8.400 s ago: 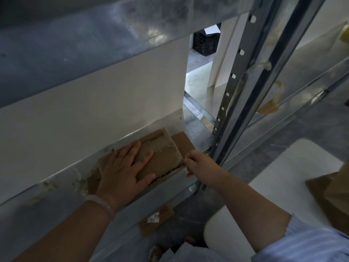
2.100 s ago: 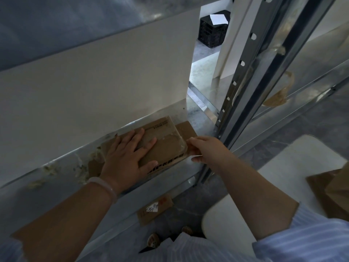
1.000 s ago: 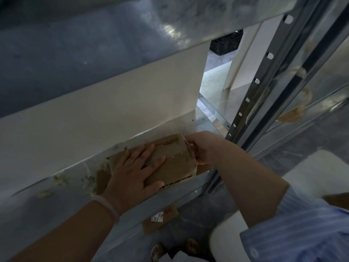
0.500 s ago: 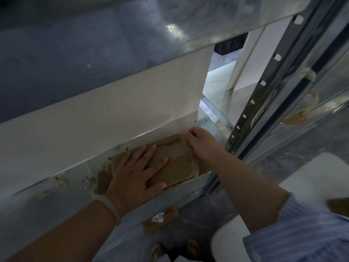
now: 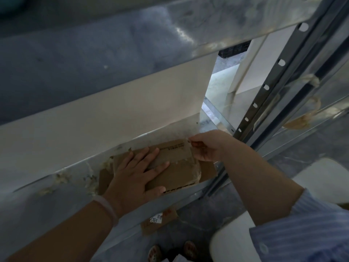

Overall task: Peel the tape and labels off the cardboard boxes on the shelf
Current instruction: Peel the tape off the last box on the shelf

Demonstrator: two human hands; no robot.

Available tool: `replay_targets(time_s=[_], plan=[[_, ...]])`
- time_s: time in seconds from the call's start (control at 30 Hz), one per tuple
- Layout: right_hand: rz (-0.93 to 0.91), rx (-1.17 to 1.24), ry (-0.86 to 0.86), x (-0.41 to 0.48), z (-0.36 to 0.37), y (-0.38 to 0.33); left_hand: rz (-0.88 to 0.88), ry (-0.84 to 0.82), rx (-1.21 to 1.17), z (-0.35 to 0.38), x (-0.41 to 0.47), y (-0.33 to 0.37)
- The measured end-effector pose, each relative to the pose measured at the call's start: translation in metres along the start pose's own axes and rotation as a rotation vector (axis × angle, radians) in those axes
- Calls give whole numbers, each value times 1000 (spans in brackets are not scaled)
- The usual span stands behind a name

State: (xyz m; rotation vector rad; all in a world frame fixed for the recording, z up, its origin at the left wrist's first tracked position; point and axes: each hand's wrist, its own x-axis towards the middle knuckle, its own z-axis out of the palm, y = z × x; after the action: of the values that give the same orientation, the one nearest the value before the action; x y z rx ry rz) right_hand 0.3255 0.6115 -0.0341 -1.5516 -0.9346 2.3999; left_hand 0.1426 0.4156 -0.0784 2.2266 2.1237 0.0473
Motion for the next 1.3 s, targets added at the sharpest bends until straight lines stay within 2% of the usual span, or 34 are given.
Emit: replay_targets(time_s=[0.17,0.23,0.37,0.53,0.6,0.7,0.87,1.3], plan=[[141,-86,27,10,2,0,16,6,6,-3,-1,1],[114,-118,35,13,6,2,15,9,6,-3,0,1],[-168,-175,47,14,11,8,11,5,-16,-2,0,0],[-510,-770,252,7,13,13,-14,12,-31,-1,2,2],[-606,-839,272,-3,12,18,-15,12,-38,-1,2,2],[-709,-841,287,-18,5,29,-24,13,-57,-1,2,2],[-687,-761,294,-45,-12,50,-42,25,-92,-1,2,3],[-800,-435,351,-61,-4,100,-33,16,-113,-2,3,5]])
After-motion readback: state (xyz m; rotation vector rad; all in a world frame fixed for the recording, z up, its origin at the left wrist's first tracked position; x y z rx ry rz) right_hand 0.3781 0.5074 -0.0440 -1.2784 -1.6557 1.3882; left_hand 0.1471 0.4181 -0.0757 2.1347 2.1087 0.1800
